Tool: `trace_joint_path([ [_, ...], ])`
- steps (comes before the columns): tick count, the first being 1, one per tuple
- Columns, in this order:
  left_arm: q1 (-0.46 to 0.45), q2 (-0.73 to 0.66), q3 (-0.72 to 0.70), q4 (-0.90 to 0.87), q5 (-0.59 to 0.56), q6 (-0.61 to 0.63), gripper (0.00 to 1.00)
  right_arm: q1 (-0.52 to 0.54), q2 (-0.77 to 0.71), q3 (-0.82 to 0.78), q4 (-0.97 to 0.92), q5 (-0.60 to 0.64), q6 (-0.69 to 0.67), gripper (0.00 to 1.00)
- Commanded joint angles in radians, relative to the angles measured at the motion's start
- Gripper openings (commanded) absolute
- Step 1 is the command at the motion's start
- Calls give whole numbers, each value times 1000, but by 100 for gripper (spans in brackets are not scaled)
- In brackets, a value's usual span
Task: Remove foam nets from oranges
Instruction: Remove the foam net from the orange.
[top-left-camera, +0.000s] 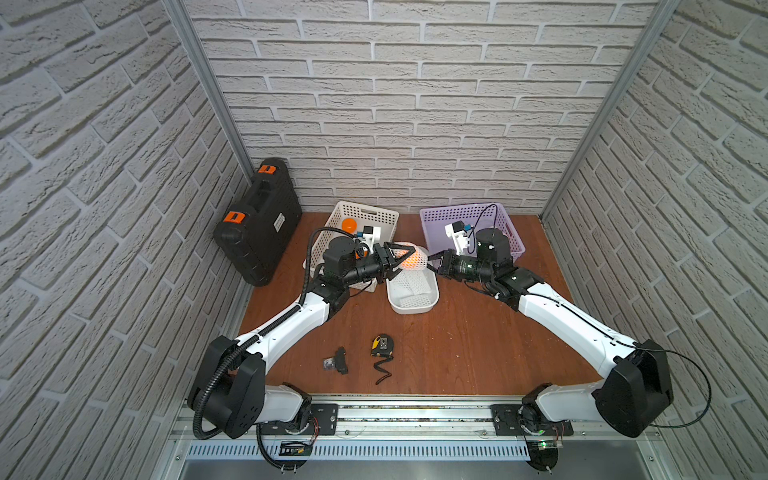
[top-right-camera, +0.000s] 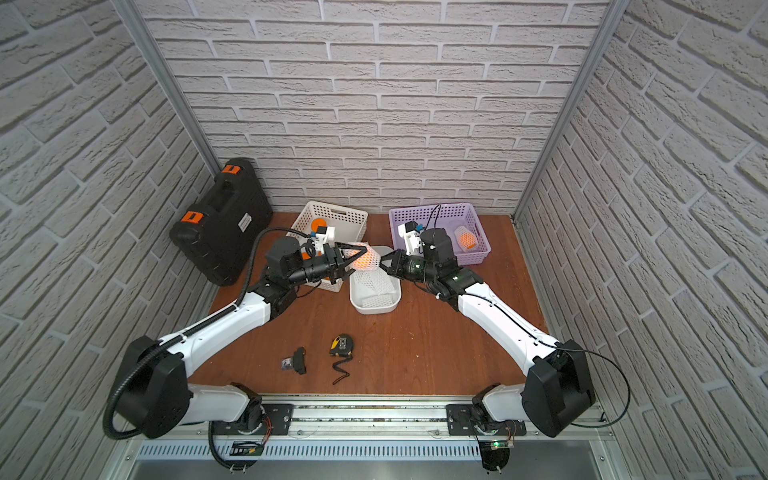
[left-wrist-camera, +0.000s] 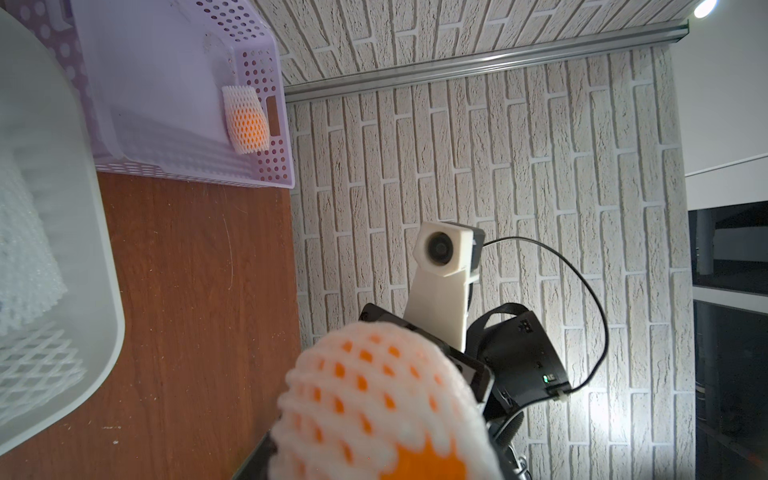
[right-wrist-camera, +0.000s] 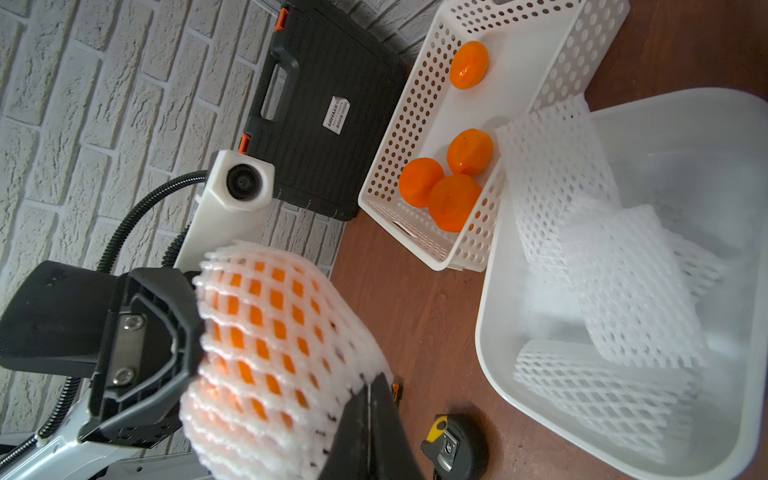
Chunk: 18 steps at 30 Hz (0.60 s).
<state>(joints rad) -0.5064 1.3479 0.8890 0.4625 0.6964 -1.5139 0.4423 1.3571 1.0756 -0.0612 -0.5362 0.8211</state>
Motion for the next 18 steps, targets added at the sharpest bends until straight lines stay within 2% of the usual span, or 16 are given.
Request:
trace_joint_path([
  [1, -6, -19, -5, 19, 13, 23, 35, 6, -44, -19, 88, -31, 19, 7],
  [7, -4, -25, -4, 16, 8, 33, 35, 6, -43, -26, 109, -77, 50, 7],
  [14, -4, -24, -9, 20, 8, 37, 35, 6, -57, -86, 243, -134, 129, 8],
  [18, -4, -17, -6, 31, 16, 33, 35, 5, -65, -120, 320, -145, 165, 12],
])
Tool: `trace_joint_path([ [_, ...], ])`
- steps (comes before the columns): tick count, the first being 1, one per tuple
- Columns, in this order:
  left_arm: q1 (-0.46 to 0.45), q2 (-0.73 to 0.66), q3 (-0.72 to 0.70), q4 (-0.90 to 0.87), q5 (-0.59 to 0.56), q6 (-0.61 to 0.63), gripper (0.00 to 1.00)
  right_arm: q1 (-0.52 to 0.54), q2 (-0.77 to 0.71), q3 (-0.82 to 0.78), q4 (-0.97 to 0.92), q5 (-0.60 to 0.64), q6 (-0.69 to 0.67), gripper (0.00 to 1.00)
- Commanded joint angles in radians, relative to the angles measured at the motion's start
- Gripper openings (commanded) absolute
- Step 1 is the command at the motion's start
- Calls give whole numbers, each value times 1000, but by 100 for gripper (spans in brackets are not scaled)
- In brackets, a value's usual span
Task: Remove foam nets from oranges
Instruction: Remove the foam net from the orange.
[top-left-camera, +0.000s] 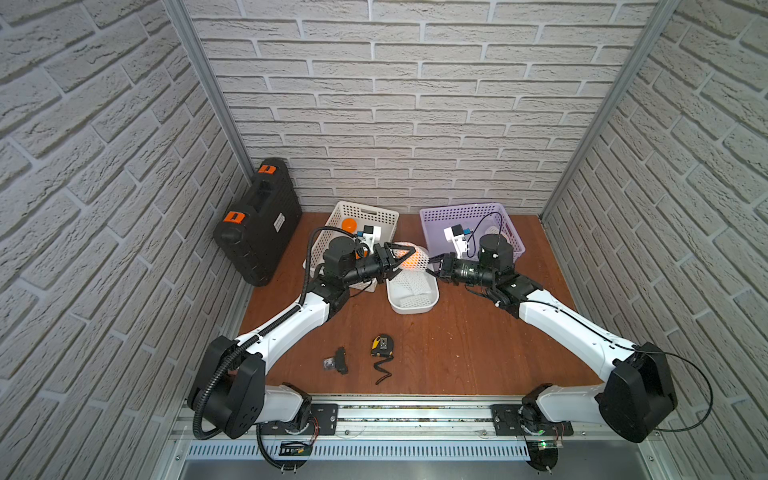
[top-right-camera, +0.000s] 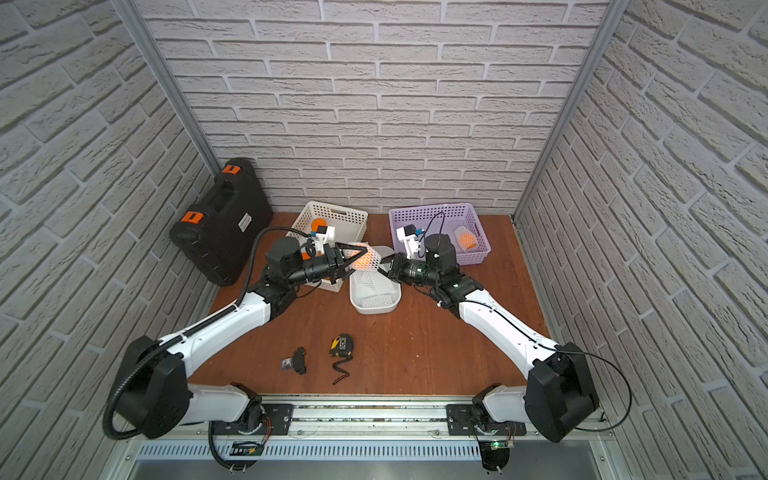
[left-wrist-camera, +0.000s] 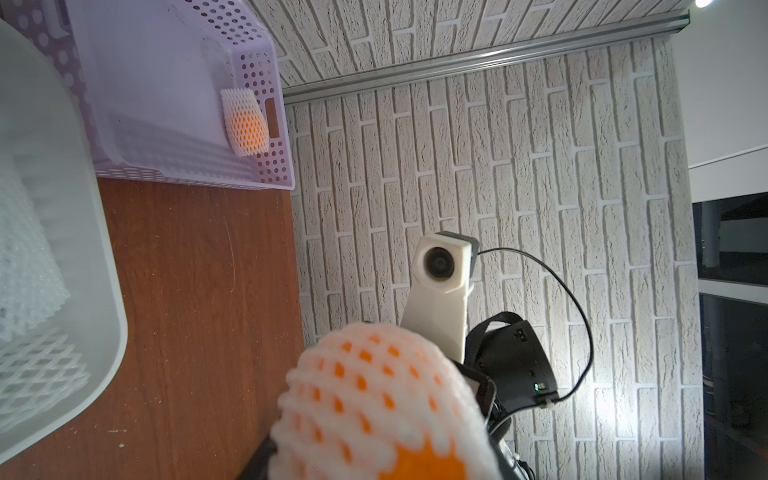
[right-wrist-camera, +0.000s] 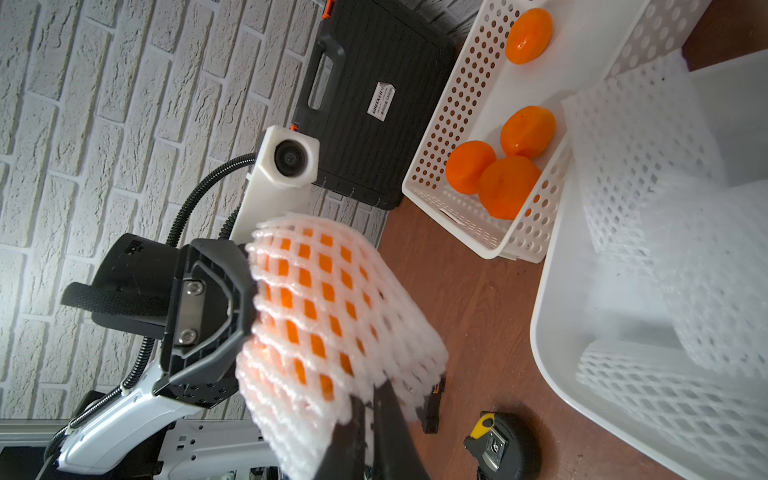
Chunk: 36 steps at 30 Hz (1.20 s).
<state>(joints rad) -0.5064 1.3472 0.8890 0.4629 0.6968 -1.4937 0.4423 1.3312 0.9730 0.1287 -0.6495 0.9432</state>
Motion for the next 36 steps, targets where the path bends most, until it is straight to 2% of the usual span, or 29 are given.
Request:
trace_joint_path([
  [1, -4, -16, -6, 32, 18, 12, 35, 5, -41, -25, 144, -33, 49, 14],
  [3, -7, -14, -9, 38, 21, 10, 35, 5, -48, -43, 185, -30, 68, 20],
  [9, -11, -3, -14, 75, 31, -13, 35, 6, -64, -81, 283, -26, 114, 31],
  [24, -14, -1, -13, 101, 45, -31, 35, 4, -58, -107, 395, -22, 175, 36],
  [32, -23, -7, -8, 127, 57, -41, 35, 5, -48, -108, 402, -16, 181, 45],
  [36, -29, -3, -4, 139, 60, -49, 35, 6, -34, -112, 420, -17, 193, 45],
])
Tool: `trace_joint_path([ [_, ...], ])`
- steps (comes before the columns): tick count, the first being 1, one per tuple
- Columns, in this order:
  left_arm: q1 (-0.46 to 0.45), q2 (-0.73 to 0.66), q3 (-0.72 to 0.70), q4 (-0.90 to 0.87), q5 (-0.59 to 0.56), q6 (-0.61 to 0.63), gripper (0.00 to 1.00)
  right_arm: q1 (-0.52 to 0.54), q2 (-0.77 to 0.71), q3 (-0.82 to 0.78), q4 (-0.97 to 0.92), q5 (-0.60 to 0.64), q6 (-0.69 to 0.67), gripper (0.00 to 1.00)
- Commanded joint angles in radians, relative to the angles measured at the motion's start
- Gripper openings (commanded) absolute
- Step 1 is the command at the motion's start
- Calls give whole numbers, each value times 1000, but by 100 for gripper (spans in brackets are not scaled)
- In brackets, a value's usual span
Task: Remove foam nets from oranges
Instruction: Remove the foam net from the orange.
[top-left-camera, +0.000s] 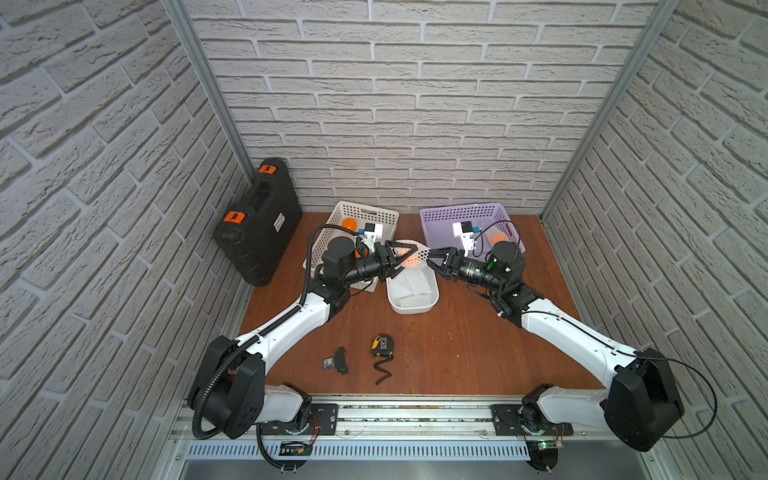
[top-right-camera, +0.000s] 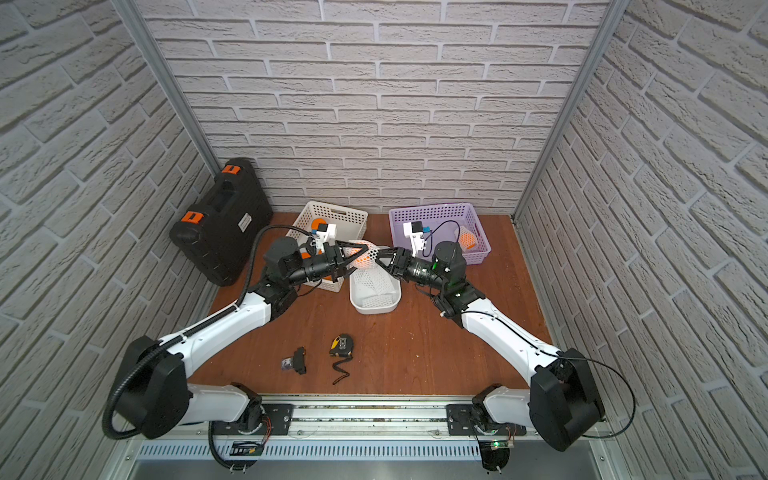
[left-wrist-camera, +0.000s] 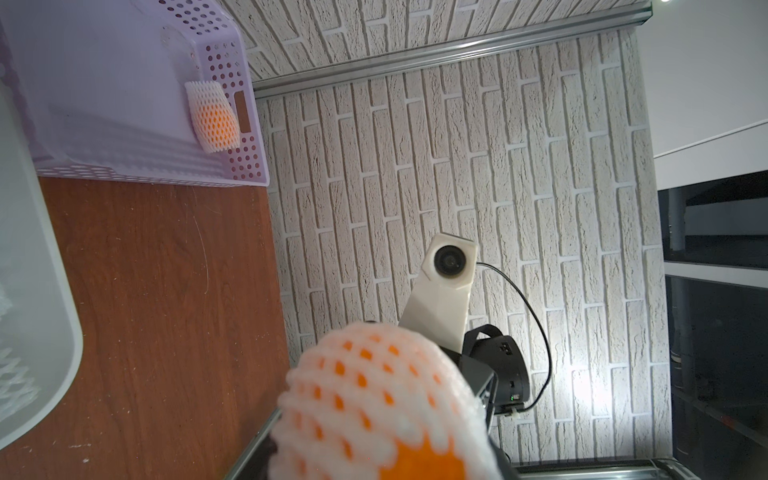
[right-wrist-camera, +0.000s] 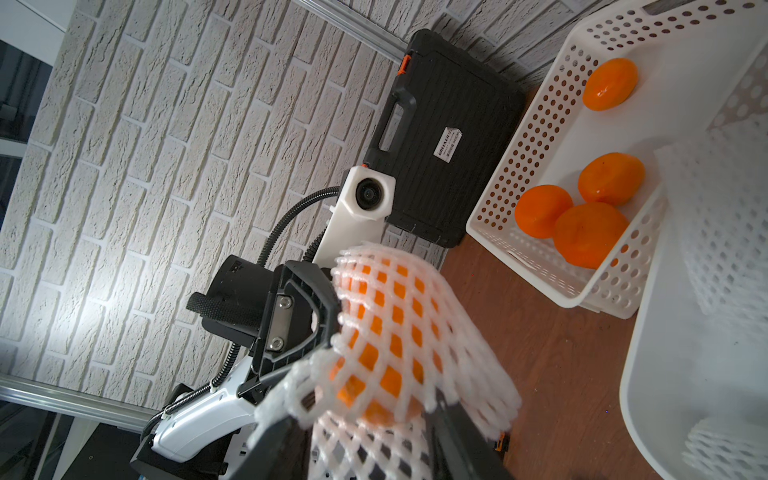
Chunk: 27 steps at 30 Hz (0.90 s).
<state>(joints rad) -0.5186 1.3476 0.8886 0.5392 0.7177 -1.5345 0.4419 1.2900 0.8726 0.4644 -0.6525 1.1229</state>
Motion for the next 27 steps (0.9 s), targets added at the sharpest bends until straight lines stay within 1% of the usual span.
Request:
trace_joint_path([
  [1, -16, -4, -4, 66, 39, -10, 35, 6, 10, -15, 90, -16, 19, 45],
  [7, -17, 1, -2, 93, 37, -24, 36, 8, 21, -18, 118, -22, 37, 45],
  [14, -41, 35, 7, 136, 43, -53, 36, 26, 70, -15, 215, -48, 90, 53],
  [20, -47, 49, 9, 157, 51, -68, 37, 30, 78, -19, 235, -36, 96, 55],
  [21, -48, 50, 10, 157, 51, -68, 37, 30, 77, -20, 236, -30, 97, 54],
  [23, -50, 52, 10, 157, 52, -68, 39, 30, 77, -24, 244, -23, 98, 48],
  [27, -48, 50, 12, 139, 56, -58, 44, 30, 77, -30, 249, -12, 98, 37],
])
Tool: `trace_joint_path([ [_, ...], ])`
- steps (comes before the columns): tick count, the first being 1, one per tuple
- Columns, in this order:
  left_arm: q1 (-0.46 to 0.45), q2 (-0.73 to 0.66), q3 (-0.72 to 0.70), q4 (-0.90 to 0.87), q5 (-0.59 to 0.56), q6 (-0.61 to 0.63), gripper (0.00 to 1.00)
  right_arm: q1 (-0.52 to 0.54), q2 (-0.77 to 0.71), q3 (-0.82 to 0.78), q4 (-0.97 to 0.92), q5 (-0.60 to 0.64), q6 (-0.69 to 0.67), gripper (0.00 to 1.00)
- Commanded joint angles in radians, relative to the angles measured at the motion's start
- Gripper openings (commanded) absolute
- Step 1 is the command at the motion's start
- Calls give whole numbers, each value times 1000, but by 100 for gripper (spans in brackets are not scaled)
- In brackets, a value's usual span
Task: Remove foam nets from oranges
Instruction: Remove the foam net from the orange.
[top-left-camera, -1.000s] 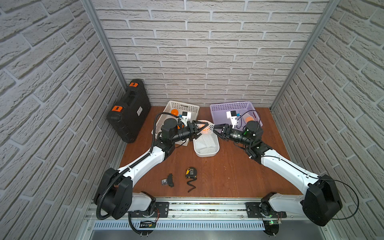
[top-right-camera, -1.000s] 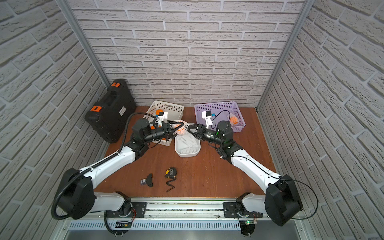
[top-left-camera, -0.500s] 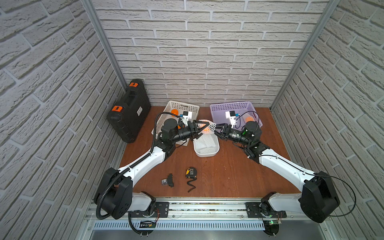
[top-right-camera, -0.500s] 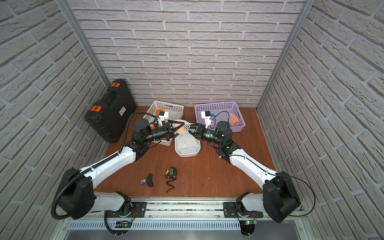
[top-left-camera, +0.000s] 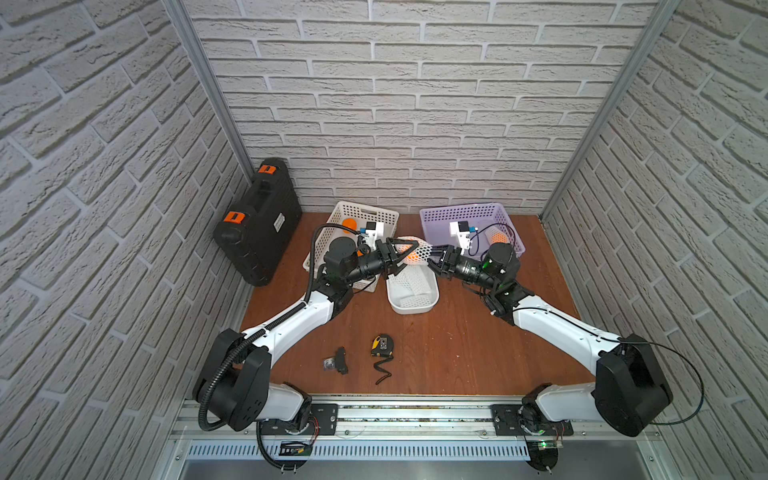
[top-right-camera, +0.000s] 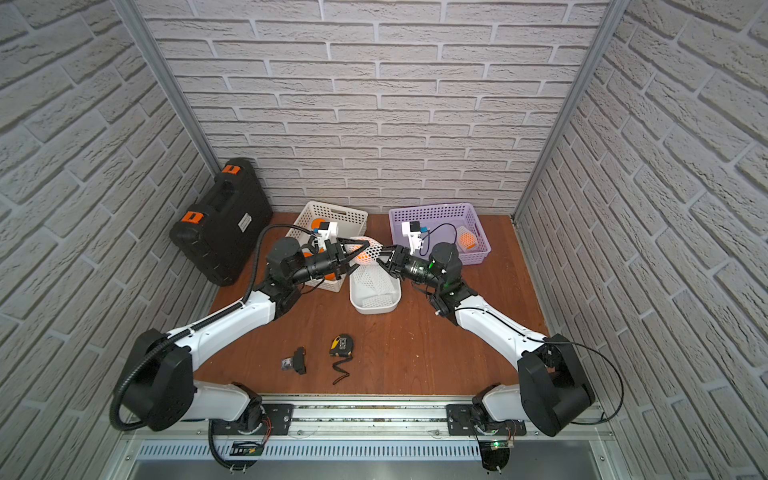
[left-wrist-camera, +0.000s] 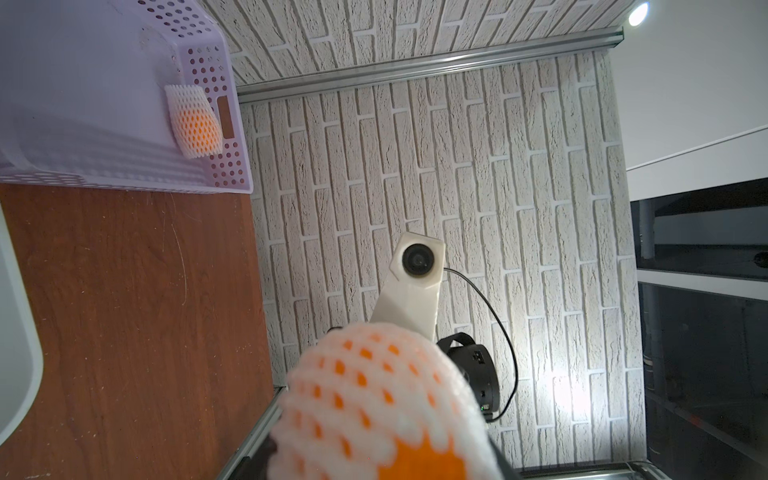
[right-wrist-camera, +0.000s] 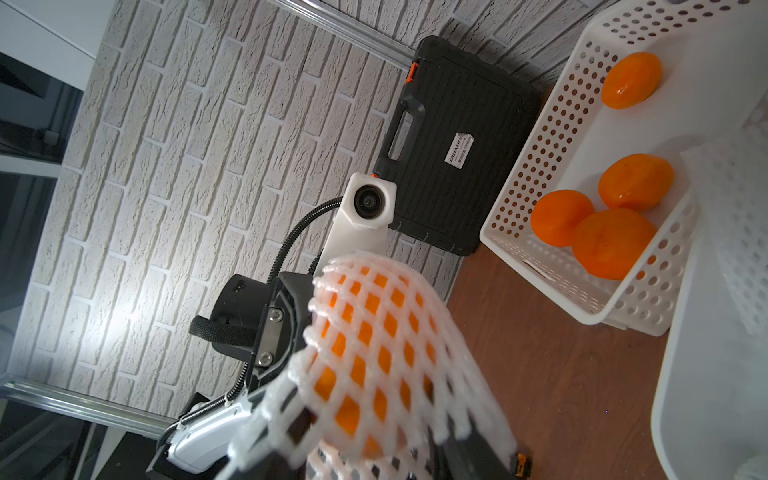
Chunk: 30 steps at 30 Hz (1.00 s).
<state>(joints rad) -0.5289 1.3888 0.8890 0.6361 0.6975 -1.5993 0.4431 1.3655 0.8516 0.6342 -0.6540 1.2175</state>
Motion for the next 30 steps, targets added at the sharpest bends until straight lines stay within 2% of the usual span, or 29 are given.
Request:
trace_joint_path([
  [1, -39, 7, 12, 34, 77, 12, 47, 28, 2, -9, 78, -11, 1, 36],
  [9, -9, -27, 29, -72, 88, 77, 67, 28, -6, -13, 52, -3, -12, 33],
  [12, 7, -37, 31, -104, 92, 96, 72, 28, -12, -14, 43, -3, -18, 32],
  [21, 44, -53, 36, -136, 106, 112, 76, 22, -35, -17, -13, 2, -47, 32],
  [30, 82, -82, 57, -242, 112, 180, 80, 15, -49, -17, -60, 4, -73, 32],
])
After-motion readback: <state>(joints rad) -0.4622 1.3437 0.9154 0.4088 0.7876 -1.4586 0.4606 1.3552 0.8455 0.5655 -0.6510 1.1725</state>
